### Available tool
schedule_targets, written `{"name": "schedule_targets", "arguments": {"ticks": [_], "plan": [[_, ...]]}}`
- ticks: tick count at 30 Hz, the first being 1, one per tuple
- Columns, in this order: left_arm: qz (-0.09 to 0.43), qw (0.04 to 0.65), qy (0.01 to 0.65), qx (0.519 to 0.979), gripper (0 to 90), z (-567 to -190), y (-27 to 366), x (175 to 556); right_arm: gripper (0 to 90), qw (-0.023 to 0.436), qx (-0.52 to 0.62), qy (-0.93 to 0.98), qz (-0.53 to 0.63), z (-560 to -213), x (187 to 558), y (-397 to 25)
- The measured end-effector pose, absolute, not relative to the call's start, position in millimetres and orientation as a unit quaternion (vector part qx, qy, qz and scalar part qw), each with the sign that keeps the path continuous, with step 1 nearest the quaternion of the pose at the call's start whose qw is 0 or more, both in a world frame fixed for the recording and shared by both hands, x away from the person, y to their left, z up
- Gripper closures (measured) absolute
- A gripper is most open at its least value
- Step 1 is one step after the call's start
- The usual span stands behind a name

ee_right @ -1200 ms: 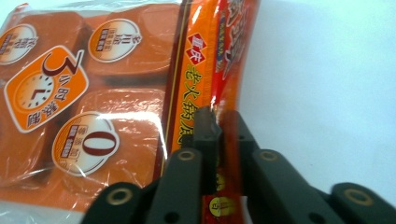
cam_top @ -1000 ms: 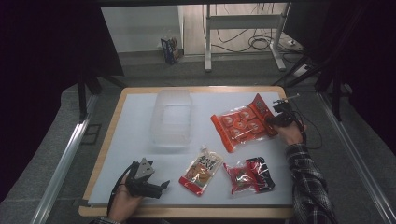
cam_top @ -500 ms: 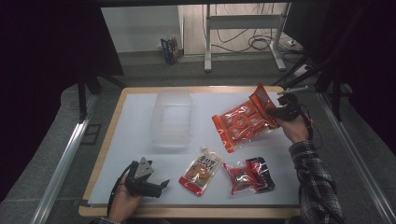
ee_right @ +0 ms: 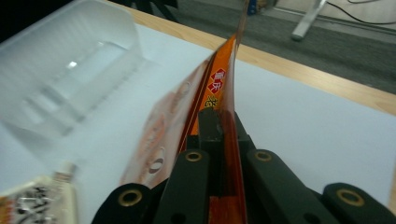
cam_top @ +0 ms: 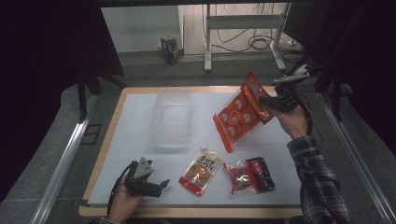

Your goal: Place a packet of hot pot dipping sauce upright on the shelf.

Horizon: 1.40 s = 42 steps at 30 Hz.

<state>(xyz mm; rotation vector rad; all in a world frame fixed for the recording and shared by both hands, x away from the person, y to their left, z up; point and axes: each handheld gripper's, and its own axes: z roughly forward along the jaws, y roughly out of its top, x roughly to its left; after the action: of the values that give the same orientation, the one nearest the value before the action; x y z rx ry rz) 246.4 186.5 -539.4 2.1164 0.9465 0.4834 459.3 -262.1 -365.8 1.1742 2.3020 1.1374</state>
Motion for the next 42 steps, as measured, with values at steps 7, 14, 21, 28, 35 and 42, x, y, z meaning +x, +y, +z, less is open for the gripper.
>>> {"name": "schedule_targets", "arguments": {"ticks": [7,14,21,28,35,42], "plan": [[0.191,0.381,0.375,0.824,3.9,-538,189,245,88.3,0.149,0.377,0.82,0.403,-344,453,-231],[0.192,0.38,0.373,0.825,3.7,-537,190,245,88.5,0.145,0.335,0.836,0.409,-325,445,-202],[0.192,0.381,0.372,0.824,3.6,-537,190,245,88.5,0.157,0.322,0.838,0.413,-309,443,-187],[0.19,0.382,0.374,0.823,3.5,-537,189,245,88.5,0.151,0.322,0.834,0.422,-297,444,-177],[0.187,0.381,0.381,0.822,3.4,-537,190,245,88.5,0.14,0.318,0.834,0.429,-289,447,-161],[0.184,0.381,0.381,0.822,3.4,-537,190,245,88.5,0.136,0.312,0.83,0.441,-277,454,-136]]}}
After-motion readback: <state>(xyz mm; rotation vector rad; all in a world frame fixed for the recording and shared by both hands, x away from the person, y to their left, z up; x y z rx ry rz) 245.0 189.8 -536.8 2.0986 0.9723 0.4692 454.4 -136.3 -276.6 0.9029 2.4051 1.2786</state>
